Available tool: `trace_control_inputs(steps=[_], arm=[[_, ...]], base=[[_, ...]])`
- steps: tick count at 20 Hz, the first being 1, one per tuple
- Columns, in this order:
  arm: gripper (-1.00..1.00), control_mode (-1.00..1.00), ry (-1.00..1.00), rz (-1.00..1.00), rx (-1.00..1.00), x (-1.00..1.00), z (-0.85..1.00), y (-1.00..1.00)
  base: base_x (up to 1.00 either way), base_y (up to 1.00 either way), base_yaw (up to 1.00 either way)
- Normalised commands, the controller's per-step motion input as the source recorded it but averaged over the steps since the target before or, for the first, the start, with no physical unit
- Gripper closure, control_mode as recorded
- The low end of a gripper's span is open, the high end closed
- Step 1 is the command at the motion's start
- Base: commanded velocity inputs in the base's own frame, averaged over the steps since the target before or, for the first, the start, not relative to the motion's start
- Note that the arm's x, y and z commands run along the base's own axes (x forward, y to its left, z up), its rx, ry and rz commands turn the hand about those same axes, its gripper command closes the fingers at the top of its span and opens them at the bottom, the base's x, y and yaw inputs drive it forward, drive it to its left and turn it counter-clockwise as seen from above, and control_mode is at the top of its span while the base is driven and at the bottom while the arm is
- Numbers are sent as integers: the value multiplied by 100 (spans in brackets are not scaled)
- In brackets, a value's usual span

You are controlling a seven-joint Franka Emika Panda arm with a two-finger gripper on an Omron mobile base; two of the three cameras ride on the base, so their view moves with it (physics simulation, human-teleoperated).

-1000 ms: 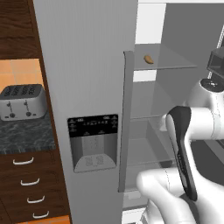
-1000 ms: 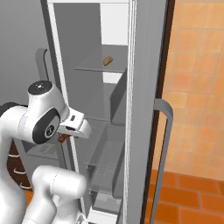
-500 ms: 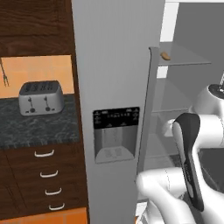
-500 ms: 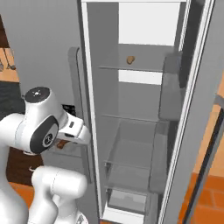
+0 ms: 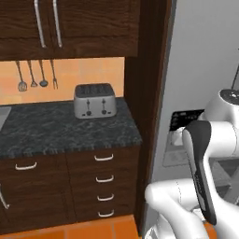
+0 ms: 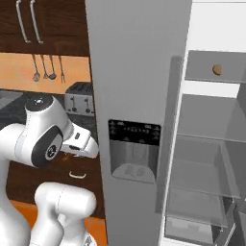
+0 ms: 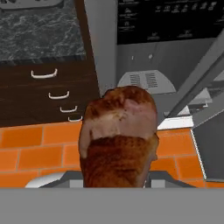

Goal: Place one sweet potato and one chicken drumstick in each tupperware on the nearby counter, to pack two identical lunches.

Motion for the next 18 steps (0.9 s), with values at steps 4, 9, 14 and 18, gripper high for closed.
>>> trace_control_inputs(steps=[4, 9, 14, 18], arm=[[100, 100, 0, 0, 0, 0, 0, 0], [100, 100, 0, 0, 0, 0, 0, 0], [100, 100, 0, 0, 0, 0, 0, 0], [100, 100, 0, 0, 0, 0, 0, 0]], base=[[0, 100, 0], [11, 100, 0], [56, 100, 3], [59, 100, 1]])
